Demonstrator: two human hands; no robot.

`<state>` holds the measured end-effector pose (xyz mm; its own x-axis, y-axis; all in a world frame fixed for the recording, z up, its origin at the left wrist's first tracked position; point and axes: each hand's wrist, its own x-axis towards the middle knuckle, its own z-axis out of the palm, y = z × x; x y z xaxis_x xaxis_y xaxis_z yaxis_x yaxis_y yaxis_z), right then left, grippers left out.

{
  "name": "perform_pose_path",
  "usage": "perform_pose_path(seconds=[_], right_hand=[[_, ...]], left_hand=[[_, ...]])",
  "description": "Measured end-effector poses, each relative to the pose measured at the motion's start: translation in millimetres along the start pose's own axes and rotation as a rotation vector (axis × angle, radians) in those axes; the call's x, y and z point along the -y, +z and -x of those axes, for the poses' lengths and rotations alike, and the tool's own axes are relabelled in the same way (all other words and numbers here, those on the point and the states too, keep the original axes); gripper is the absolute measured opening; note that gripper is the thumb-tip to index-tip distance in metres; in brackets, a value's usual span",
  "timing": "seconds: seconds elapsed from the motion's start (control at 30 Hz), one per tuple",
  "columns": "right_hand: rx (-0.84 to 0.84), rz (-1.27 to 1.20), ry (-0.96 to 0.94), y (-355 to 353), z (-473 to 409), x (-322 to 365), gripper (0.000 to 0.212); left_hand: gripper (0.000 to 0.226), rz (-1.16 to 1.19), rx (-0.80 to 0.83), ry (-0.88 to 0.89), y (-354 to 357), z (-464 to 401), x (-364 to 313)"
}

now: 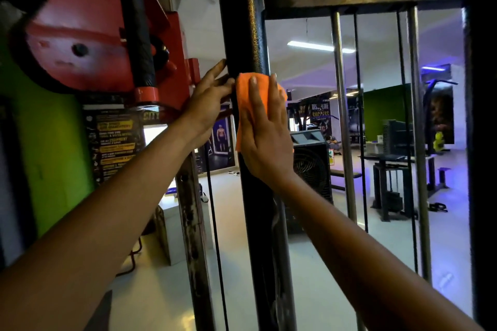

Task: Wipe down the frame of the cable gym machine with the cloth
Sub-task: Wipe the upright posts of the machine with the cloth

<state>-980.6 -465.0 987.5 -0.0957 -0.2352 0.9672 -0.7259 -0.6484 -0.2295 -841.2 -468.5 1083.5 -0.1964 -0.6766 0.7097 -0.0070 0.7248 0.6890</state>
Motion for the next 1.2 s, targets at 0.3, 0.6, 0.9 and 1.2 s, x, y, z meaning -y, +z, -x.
perform_pose_path(seconds=[0.3, 0.6, 0.9, 1.2], right_hand=[[0.024, -0.002, 0.101, 3, 90, -9, 0.067], [-0.017, 0.136, 0.061, 12, 102, 1, 0.070], [0.023, 0.102, 0.097, 6, 78, 0, 0.066], [0.020, 0.181, 0.102, 19, 177, -13, 0.075]], left_hand=[[0.061, 0.043, 0.056, -0.006, -3, 12, 11], [0.059, 0.072, 0.070, -0.004, -8, 15, 13], [0.059, 0.084, 0.081, -0.016, 0, 35, 39], [0.061, 0.072, 0.125, -0.001, 0, 58, 60]])
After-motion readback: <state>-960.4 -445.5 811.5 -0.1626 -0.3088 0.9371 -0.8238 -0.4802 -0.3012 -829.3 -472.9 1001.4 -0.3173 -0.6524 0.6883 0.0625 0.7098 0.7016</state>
